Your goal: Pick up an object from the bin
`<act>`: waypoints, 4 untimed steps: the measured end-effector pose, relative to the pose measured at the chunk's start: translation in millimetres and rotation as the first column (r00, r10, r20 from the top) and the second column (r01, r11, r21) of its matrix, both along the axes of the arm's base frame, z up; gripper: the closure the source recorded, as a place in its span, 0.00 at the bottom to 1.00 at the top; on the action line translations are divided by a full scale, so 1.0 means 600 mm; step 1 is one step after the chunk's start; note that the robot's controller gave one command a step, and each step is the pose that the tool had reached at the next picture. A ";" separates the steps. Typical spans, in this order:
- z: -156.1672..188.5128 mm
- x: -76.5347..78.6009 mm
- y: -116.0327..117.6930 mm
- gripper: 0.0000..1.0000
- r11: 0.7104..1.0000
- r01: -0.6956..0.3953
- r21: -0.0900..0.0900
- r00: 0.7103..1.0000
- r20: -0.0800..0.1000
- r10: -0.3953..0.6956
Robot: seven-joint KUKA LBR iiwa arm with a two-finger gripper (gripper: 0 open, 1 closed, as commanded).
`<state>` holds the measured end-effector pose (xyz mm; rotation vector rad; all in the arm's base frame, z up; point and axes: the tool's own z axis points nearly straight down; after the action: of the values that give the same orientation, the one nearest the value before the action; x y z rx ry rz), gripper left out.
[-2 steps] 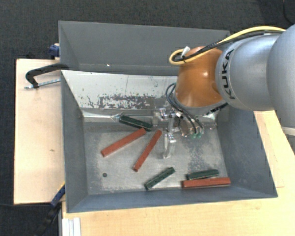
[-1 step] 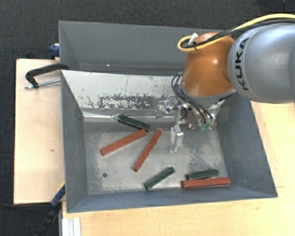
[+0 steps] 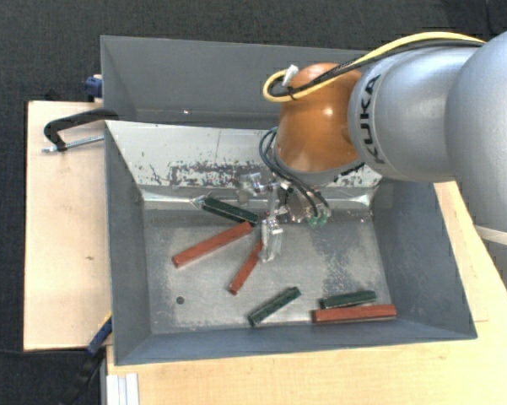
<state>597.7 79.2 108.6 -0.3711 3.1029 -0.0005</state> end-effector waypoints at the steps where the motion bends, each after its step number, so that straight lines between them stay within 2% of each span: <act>1: -0.056 -0.001 -0.038 1.00 0.955 -0.298 0.000 0.955 -0.005 0.298; 2: -0.060 -0.004 -0.040 0.00 0.955 -0.298 -0.001 0.955 -0.011 0.298; 3: -0.061 -0.004 -0.040 0.00 0.955 -0.297 -0.001 0.955 -0.011 0.297; 4: -0.060 -0.099 0.031 1.00 0.775 -0.631 0.000 0.775 -0.011 0.631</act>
Offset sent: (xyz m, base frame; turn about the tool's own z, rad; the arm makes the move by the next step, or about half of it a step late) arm 0.0000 0.0000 0.0000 0.0000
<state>538.5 97.8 72.5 -1.3947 2.8098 0.0039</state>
